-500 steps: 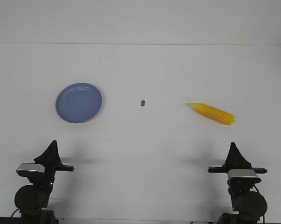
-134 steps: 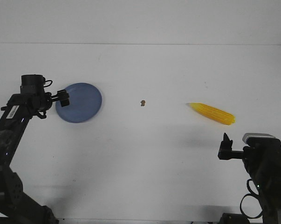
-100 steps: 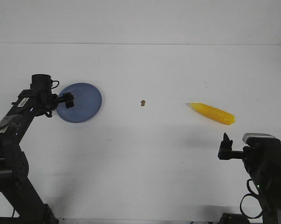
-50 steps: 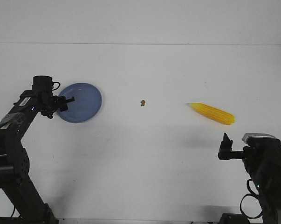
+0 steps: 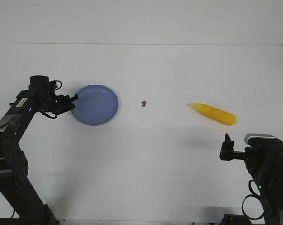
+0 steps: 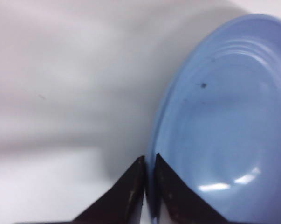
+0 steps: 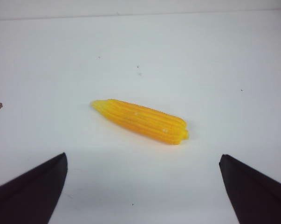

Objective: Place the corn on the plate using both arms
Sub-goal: 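Push the blue plate with the left gripper toward the table center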

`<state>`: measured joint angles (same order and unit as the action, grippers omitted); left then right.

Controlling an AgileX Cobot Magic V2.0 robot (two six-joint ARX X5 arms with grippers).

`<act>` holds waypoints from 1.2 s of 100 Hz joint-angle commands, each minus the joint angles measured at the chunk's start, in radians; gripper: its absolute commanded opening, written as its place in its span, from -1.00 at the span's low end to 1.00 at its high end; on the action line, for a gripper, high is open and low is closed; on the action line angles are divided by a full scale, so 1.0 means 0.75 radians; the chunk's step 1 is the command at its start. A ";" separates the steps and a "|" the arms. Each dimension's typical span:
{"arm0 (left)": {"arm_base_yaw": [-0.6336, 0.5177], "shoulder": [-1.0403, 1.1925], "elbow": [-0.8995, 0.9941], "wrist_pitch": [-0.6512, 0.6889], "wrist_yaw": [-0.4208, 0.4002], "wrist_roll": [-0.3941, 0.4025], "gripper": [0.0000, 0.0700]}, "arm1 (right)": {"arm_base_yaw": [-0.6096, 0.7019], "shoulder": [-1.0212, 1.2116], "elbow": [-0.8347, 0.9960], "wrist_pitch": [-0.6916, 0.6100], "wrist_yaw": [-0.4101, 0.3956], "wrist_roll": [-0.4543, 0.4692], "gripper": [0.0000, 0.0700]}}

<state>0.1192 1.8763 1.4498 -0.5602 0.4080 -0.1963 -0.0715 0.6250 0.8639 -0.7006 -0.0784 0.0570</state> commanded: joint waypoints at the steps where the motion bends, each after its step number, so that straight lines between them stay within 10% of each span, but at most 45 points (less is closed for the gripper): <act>1: -0.020 -0.037 0.022 0.010 0.071 0.014 -0.99 | 0.000 0.004 0.027 0.005 -0.003 0.010 1.00; 73: -0.509 -0.479 -0.586 0.240 0.168 -0.115 -0.99 | 0.000 0.005 0.027 0.006 -0.004 0.034 1.00; 120: -0.667 -0.473 -0.606 0.256 0.005 -0.148 -0.99 | 0.000 0.005 0.027 0.006 -0.004 0.034 1.00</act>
<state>-0.3729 1.5066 0.9806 -0.3737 0.4084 -0.3016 -0.0715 0.6250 0.8639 -0.7013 -0.0784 0.0727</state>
